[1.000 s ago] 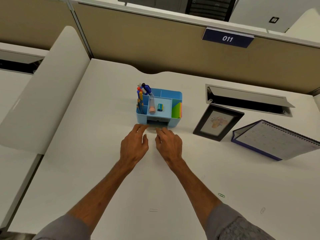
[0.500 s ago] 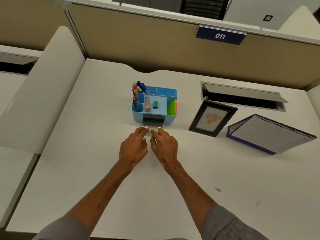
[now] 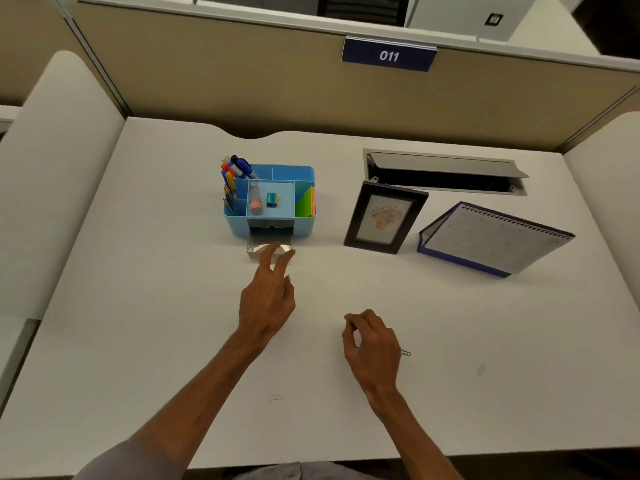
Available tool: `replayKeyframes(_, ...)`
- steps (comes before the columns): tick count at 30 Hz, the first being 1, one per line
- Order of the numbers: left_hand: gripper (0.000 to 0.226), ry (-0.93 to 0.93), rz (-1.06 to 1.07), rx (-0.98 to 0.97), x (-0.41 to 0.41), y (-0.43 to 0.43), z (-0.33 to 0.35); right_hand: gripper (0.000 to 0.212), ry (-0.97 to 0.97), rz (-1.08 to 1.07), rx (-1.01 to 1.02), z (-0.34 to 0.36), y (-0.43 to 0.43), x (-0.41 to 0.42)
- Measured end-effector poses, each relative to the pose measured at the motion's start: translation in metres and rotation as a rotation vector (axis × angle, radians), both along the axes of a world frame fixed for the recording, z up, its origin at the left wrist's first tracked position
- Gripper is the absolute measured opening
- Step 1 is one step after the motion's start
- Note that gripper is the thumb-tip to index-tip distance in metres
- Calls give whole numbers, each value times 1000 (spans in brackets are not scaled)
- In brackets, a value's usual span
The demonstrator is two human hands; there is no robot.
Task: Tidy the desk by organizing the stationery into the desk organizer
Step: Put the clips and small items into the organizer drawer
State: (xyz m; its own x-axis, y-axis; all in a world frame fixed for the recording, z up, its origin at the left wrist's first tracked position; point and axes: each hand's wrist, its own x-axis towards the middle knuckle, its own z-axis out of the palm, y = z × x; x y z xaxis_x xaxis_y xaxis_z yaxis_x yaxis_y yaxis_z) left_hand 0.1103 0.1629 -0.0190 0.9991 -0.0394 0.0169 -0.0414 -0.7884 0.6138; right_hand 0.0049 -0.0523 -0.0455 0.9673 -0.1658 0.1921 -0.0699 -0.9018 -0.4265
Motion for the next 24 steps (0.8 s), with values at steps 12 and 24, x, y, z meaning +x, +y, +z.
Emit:
replayKeyframes(12,54,-1,-112,-2,-34,-72,1,21,111,15,-201,-9,-112,-66)
replayKeyframes(24,45,-23,-170,20,-58,-121,-3,14,258,126,-190,-12,-126,-56)
